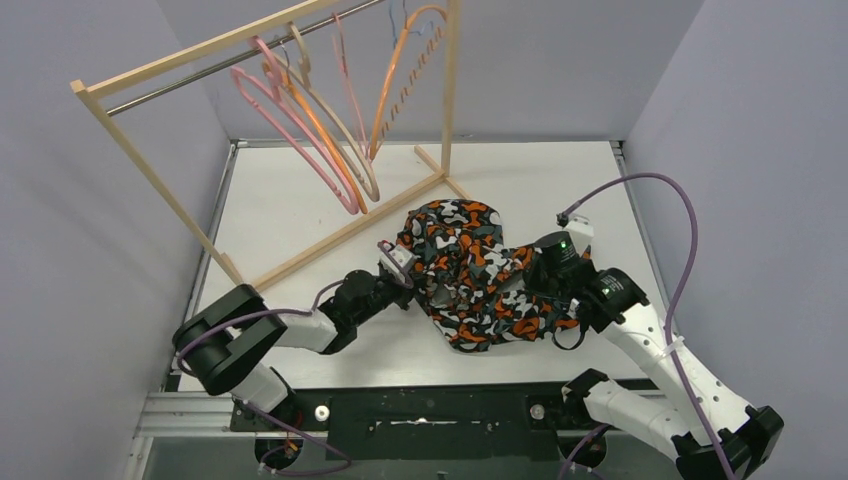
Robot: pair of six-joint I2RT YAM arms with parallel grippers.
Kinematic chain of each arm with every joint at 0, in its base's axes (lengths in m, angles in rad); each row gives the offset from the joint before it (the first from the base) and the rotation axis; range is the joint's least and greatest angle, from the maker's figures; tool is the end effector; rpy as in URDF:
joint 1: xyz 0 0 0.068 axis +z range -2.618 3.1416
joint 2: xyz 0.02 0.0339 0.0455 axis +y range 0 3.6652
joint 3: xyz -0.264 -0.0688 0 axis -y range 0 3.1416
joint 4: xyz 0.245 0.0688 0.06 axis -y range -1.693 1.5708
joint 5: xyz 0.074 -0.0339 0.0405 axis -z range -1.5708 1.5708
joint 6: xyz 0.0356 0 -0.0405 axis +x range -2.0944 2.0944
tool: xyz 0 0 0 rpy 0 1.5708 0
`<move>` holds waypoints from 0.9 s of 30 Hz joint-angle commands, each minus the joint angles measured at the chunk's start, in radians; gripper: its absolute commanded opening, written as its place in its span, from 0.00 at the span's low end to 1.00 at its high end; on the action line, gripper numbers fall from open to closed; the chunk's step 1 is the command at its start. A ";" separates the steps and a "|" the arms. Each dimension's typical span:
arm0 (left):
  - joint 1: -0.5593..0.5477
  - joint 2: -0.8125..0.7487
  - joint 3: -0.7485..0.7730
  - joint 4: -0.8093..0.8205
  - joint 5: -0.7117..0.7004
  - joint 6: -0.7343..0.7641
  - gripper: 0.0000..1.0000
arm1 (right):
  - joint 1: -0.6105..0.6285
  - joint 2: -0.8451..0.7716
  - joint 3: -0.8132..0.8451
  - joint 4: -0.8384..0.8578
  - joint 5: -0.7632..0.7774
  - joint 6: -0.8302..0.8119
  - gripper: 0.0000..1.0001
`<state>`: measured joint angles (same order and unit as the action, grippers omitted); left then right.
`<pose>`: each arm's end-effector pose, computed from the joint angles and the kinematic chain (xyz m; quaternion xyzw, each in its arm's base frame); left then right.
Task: Place the shorts on the hanger
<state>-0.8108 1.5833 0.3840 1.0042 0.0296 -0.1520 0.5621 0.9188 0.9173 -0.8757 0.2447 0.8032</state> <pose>0.1891 -0.2005 0.1497 0.2588 0.7280 -0.3041 0.5574 0.1521 0.0856 0.2995 0.1534 0.9217 0.1238 0.3342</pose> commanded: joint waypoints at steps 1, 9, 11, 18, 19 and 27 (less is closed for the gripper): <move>-0.010 -0.197 0.004 0.006 -0.029 0.028 0.00 | -0.009 -0.022 0.036 0.025 0.037 -0.036 0.00; -0.039 -0.704 0.174 -0.521 -0.117 0.012 0.00 | -0.019 -0.053 0.328 -0.063 0.160 -0.140 0.00; -0.042 -0.771 0.255 -0.628 -0.143 -0.009 0.00 | -0.019 -0.052 0.434 -0.055 0.153 -0.177 0.00; -0.047 -0.859 0.478 -0.869 -0.117 -0.098 0.00 | -0.018 -0.055 0.665 -0.008 -0.003 -0.237 0.00; -0.047 -0.863 0.496 -0.892 -0.115 -0.113 0.00 | -0.018 -0.059 0.670 -0.016 -0.009 -0.236 0.00; -0.046 -0.937 0.476 -1.083 -0.200 -0.194 0.00 | -0.018 -0.085 0.508 -0.149 0.075 -0.192 0.00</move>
<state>-0.8585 0.6933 0.8692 0.0555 -0.0921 -0.2928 0.5503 0.8276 1.5089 -0.9463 0.2459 0.6094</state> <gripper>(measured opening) 0.022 0.040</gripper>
